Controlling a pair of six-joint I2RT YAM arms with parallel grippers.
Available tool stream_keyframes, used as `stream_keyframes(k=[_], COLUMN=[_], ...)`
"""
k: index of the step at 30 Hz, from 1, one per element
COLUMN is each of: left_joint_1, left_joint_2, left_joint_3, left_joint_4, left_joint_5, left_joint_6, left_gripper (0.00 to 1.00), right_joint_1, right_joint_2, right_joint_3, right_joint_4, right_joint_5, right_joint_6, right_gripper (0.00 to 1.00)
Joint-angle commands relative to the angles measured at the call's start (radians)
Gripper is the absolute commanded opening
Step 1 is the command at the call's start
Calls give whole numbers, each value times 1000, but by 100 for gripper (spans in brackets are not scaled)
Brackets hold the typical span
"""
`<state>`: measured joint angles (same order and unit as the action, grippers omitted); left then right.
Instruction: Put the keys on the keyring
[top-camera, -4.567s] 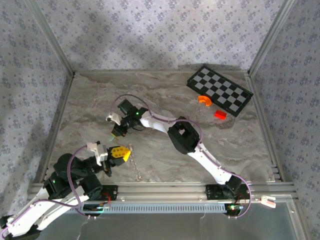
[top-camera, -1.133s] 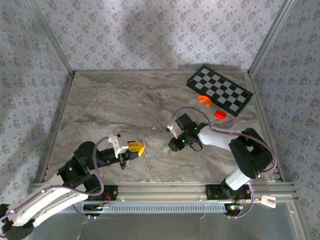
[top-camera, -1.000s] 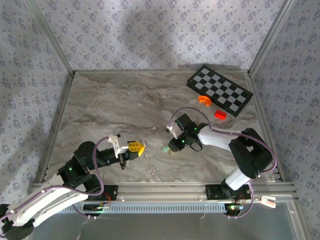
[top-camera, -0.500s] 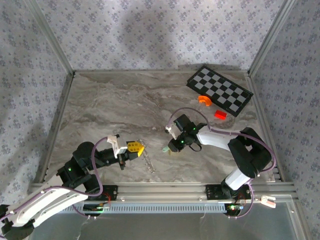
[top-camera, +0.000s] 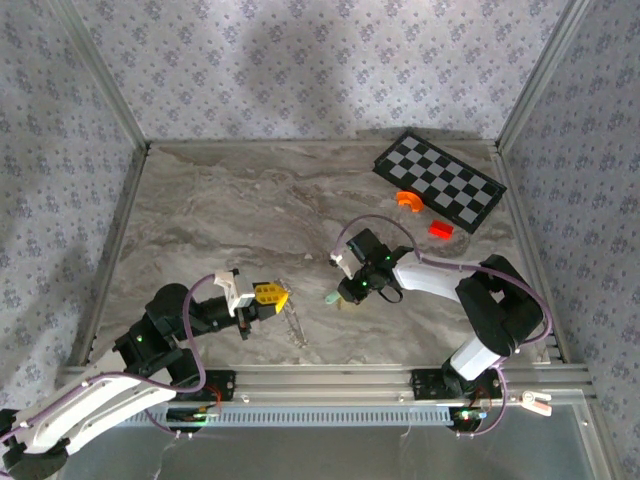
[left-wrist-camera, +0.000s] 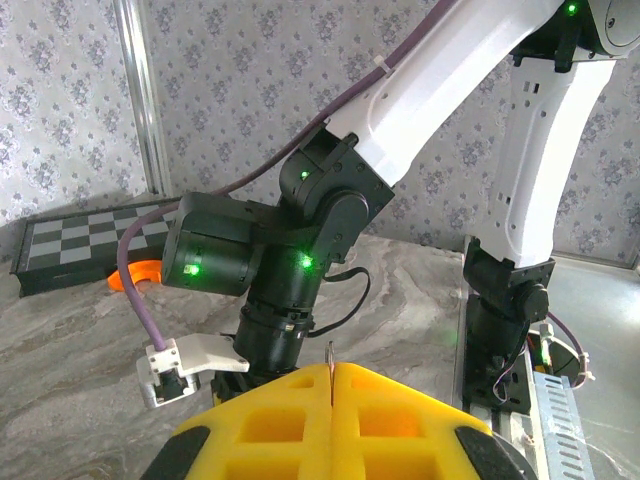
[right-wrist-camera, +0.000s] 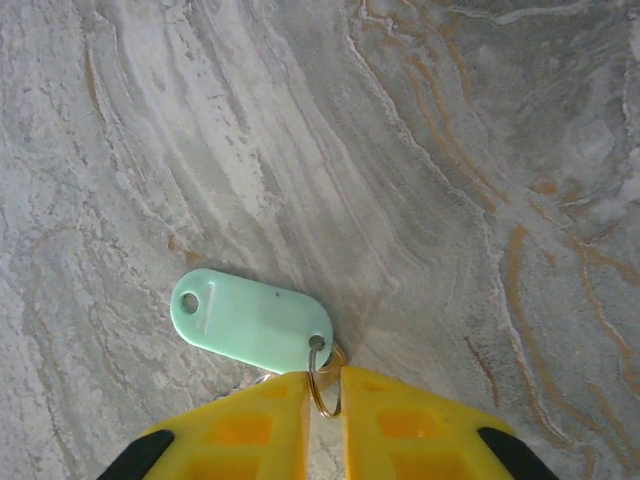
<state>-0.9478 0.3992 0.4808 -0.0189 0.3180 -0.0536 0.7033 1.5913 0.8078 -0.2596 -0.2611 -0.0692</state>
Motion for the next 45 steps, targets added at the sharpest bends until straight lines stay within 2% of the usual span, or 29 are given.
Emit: stream_keyframes(k=[1,10,23,32,40,45], left_joint_1=[6,6,5,6,6,6], left_joint_2=[-11,-10,-33,-47,-69,-58], left_joint_3=[28,29,33,33,37,55], left_joint_4=[56,36,22,15,-5,-11], left_joint_5=[-2,-20,-19,-21,-25,-31], left_joint_6=[1,1,-5,-5,4,8], left_gripper=[0,0,0,0,0,0], right_joint_1=[9,16,22,21,29,51], right_joint_2=[10,13,23,19,-2,-68], right_joint_3=[31,29,31,28,18,-39], right_joint_4=[-25,-25,-12,-7,7,84], right_joint_5=[19,13,17,17,44,70], right_joint_6=[-18,-29,-44,-50,-35,1], right_gripper=[15,10,15,10,0,0])
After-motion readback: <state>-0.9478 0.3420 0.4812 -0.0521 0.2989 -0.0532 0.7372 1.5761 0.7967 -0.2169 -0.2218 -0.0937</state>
